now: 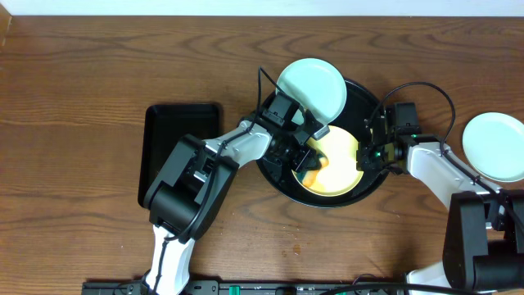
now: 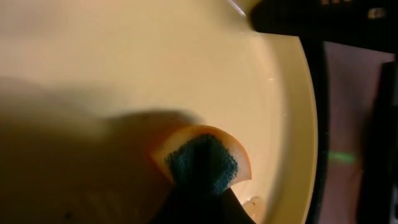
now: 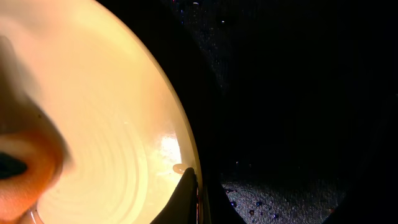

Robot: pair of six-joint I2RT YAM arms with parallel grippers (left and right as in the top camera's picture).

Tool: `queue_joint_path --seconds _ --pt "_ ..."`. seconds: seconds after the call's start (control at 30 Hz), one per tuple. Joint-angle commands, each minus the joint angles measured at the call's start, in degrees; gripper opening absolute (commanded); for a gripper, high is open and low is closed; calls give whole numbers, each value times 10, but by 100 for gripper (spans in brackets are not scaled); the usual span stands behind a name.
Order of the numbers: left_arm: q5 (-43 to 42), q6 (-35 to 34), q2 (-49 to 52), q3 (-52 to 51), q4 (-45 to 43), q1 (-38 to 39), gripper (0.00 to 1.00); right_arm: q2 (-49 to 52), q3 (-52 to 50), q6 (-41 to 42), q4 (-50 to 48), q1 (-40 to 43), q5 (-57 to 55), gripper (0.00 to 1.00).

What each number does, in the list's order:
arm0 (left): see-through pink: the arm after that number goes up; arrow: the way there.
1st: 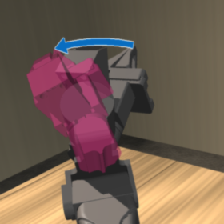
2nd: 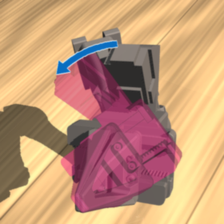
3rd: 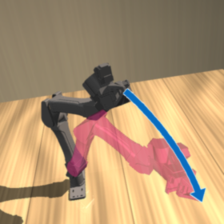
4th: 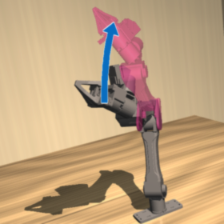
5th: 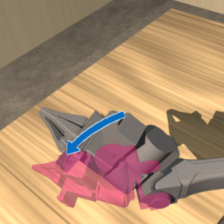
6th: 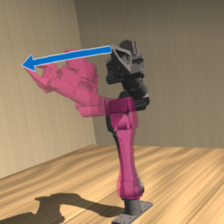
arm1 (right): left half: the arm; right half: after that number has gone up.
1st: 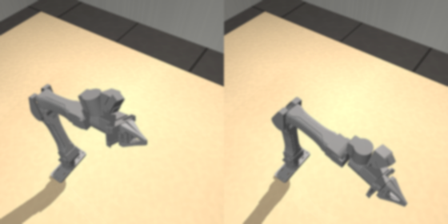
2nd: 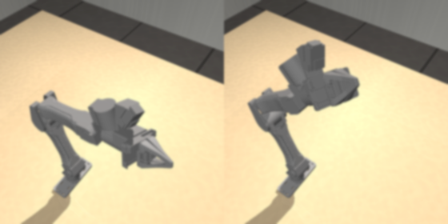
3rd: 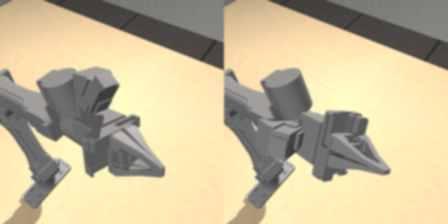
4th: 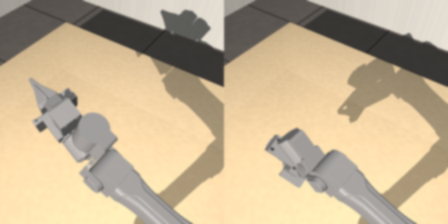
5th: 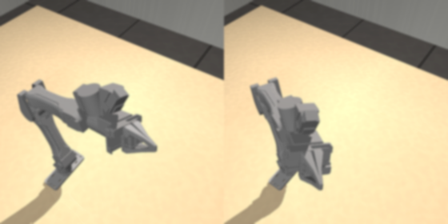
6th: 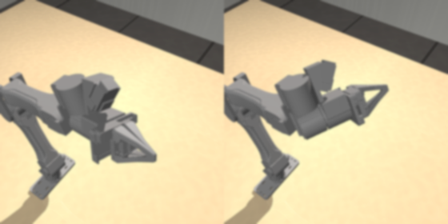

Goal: Clean dirty plates on tray and stack at the side
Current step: 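Scrub the yellow plate with the sponge in the left gripper, then return the sponge to the black rectangular tray with the left gripper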

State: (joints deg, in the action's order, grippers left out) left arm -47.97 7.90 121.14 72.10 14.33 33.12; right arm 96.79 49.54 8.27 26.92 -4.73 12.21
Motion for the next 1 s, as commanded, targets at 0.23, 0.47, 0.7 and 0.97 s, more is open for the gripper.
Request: queue_joint_path --seconds 0.23,0.47,0.7,0.97 --pt "-134 -213 -45 -7 -230 -29 7 14 -6 -7 1 -3 -8 1" --pt "-129 -297 -176 -6 -291 -88 8 14 -6 -7 1 -3 -8 9" --pt "19 -242 -265 -6 20 -196 7 14 -6 -7 3 -3 -8 35" --pt "412 -227 -268 -12 296 -301 7 14 -6 -7 3 -3 -8 27"
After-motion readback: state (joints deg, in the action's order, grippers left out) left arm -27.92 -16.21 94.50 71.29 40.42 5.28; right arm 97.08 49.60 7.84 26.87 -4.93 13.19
